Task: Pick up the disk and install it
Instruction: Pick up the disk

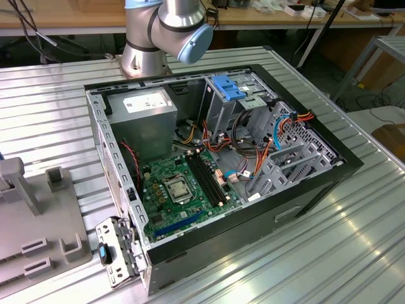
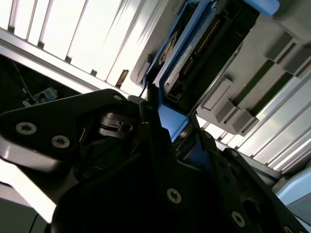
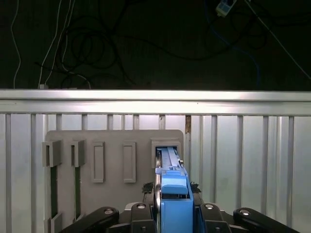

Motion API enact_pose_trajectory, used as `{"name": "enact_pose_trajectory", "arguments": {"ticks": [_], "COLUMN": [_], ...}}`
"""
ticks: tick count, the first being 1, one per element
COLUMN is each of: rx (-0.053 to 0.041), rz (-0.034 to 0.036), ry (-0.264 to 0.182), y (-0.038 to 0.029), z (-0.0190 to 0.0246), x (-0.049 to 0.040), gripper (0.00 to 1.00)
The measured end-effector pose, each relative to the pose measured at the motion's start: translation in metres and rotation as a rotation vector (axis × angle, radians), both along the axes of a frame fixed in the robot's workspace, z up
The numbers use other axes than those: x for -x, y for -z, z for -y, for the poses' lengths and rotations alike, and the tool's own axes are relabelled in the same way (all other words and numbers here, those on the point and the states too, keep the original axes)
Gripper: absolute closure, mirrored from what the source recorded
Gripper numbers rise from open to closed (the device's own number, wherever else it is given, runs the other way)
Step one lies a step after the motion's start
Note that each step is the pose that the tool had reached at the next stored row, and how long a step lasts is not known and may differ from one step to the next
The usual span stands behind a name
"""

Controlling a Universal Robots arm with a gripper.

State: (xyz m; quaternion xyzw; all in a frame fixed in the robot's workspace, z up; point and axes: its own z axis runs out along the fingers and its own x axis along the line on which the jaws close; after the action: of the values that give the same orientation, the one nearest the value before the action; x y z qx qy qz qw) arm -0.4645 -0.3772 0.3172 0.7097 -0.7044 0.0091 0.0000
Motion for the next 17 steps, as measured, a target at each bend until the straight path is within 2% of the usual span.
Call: {"name": "enact_pose_trajectory", "arguments": {"ticks": [5,7,11,13,16,17], "rx": [0.0,-0.0001,0.0,-0.0003,-0.0008,-0.0009], "rz": [0.0,0.0002,0.0,0.0001,0.0,0.0001], "ry": [0.0,0.0,0.0,0.0,0.0,0.0], "y": [-0.0178,-0.0279,-0.0526,-0.0614,-0.0843,-0.0885], "z": [0.0,0.0,0.0,0.0,0.0,0.0], "x": [0.0,0.0,0.0,0.0,0.0,0.0], "gripper": [0.63,0.63,0.63,0.63,0.63,0.63]}}
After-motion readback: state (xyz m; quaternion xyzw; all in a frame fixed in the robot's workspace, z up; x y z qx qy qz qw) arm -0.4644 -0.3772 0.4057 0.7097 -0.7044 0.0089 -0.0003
